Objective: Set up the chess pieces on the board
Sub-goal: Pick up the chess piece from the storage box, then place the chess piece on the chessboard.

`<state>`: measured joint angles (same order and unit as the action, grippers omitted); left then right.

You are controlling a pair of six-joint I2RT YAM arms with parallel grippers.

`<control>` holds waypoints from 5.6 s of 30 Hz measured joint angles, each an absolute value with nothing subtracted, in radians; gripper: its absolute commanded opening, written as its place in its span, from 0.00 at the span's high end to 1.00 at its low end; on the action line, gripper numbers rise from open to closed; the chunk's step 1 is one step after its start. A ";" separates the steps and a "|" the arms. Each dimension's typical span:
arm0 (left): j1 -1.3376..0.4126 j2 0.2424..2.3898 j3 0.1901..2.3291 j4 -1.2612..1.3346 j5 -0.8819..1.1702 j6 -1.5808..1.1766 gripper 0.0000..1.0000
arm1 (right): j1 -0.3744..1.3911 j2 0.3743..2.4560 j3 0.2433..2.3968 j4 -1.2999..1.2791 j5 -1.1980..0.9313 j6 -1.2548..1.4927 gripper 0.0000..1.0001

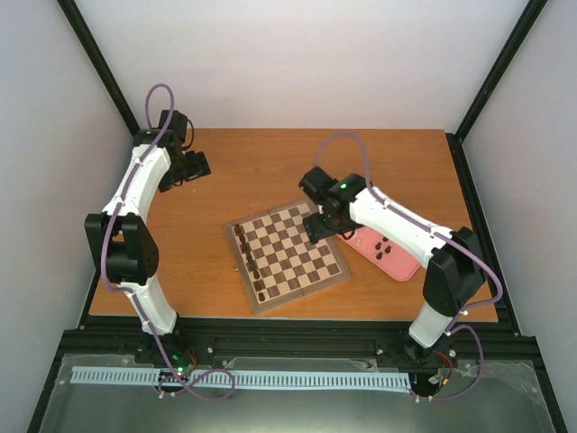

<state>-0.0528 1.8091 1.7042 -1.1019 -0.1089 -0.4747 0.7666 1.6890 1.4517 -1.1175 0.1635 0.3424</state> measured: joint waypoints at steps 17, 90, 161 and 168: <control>-0.053 1.792 1.742 -1.124 -0.093 -0.475 0.00 | 0.202 1.667 1.404 -1.146 0.229 0.387 0.34; -0.053 1.837 1.769 -1.143 -0.059 -0.475 0.00 | -0.013 1.937 1.634 -1.053 0.126 0.394 0.97; -0.053 1.703 1.616 -1.123 -0.044 -0.475 0.00 | 0.871 2.553 2.434 -1.185 -0.173 0.168 0.95; -0.053 1.699 1.616 -1.123 -0.044 -0.475 0.00 | 0.871 2.554 2.438 -1.186 -0.173 0.168 0.90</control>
